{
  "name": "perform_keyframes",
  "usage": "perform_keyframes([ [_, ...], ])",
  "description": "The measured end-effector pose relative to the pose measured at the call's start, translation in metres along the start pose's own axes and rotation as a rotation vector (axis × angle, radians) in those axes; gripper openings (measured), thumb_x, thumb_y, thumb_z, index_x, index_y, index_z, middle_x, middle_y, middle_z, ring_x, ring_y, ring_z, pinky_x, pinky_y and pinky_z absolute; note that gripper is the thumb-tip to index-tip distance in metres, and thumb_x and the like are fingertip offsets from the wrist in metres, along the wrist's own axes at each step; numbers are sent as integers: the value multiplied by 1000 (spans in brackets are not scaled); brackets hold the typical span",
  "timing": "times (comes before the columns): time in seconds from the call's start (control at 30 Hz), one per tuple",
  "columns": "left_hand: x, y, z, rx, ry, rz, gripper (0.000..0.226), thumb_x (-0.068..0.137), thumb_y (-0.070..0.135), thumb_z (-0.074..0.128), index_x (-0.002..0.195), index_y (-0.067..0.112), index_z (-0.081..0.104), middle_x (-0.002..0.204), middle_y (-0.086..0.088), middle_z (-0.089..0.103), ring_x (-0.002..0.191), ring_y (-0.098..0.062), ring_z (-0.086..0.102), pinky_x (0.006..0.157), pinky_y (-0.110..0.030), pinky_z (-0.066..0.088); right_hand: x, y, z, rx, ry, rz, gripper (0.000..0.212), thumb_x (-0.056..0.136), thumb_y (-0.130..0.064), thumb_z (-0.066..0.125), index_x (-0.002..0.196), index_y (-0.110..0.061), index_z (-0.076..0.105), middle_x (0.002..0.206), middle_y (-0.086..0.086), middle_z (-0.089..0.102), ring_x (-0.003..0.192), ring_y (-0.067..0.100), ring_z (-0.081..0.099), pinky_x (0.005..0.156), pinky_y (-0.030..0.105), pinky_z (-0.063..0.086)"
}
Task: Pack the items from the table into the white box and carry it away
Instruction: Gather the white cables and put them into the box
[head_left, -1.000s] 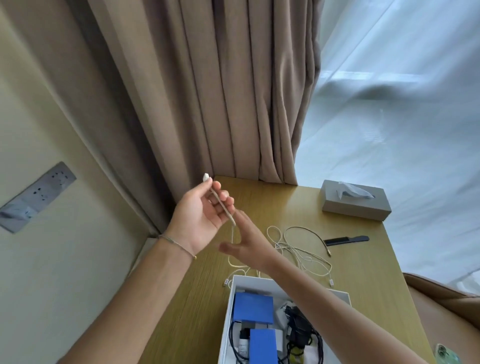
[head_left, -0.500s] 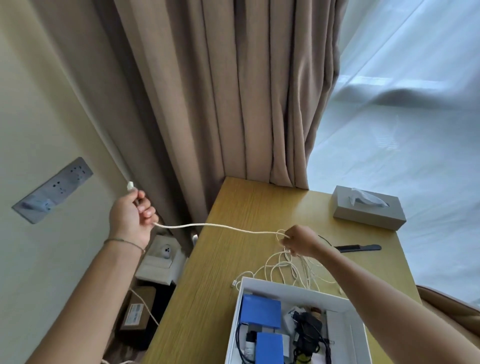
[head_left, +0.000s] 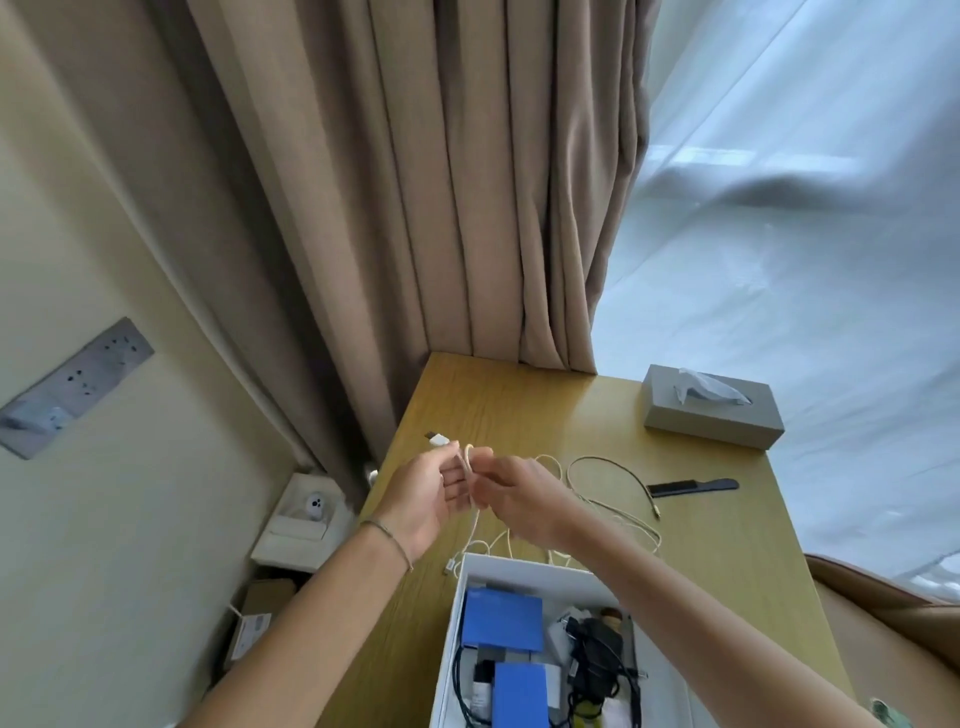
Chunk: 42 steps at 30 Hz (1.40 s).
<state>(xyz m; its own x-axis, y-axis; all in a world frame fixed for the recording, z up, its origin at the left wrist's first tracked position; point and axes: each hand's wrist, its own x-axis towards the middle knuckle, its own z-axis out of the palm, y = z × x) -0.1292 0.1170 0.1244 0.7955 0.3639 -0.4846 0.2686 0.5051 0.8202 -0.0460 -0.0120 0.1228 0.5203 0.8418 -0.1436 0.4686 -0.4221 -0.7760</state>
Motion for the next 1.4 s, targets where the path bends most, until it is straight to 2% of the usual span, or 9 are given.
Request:
perform_keyframes([
  [0.1,-3,7,8,-201,14,22,39,106,23,40,78,7,62,81,-17,71,82,-28,70,71,-35,54,-9,6,-2,-70,-34,-4,35,105,-29,44,71,-24,52,67,-3,58,59,13,52,67,38,50],
  [0.17,-4,15,7,-333,-13,45,39,106,24,38,72,11,52,62,-7,58,65,-24,65,72,-37,53,-14,20,-4,2,-89,-3,38,105,-36,45,71,-21,53,63,-5,55,54,8,50,58,27,48],
  [0.3,-9,51,-14,-464,-71,38,38,104,24,35,67,18,43,44,7,33,35,-7,31,41,-20,36,-21,68,-7,-5,-148,58,40,103,-43,48,74,-17,57,64,-4,54,52,6,47,54,18,42],
  [0.43,-17,87,-56,-403,-109,54,33,101,22,35,68,20,41,44,9,28,41,-6,7,33,-18,16,-29,122,-23,6,-107,240,33,102,-31,56,81,-7,65,69,0,58,59,11,52,62,29,47],
  [0.67,-17,63,-56,-7,-172,-40,22,96,23,45,76,16,50,54,1,44,41,-10,34,40,-21,30,-18,117,-68,485,16,513,23,98,-26,64,95,-4,68,54,-7,40,45,8,40,63,29,55],
  [0.83,-19,27,-25,124,-297,-123,16,88,25,58,83,11,65,70,-10,62,53,-15,50,51,-25,42,-5,63,-78,892,50,470,24,102,-23,46,85,-10,59,59,-2,31,44,12,32,60,35,58],
  [1.03,-18,3,7,138,-286,-156,45,101,34,45,109,1,75,103,-16,74,62,-11,54,56,-21,42,-8,12,-54,660,54,262,27,103,-18,47,88,-7,67,50,-1,53,44,17,54,50,34,56],
  [1.13,-16,-3,18,106,-247,-166,53,102,44,43,107,0,73,96,-11,73,59,-10,50,54,-22,37,-14,-5,-37,476,143,201,31,104,-22,43,81,-11,62,52,-6,60,48,14,60,48,33,52],
  [1.4,-9,-12,23,127,-50,-124,16,99,18,50,90,9,59,76,-6,53,58,-14,48,55,-28,33,-39,-4,-6,-410,221,-133,17,98,-29,59,100,-25,75,82,-5,74,67,13,66,64,35,58],
])
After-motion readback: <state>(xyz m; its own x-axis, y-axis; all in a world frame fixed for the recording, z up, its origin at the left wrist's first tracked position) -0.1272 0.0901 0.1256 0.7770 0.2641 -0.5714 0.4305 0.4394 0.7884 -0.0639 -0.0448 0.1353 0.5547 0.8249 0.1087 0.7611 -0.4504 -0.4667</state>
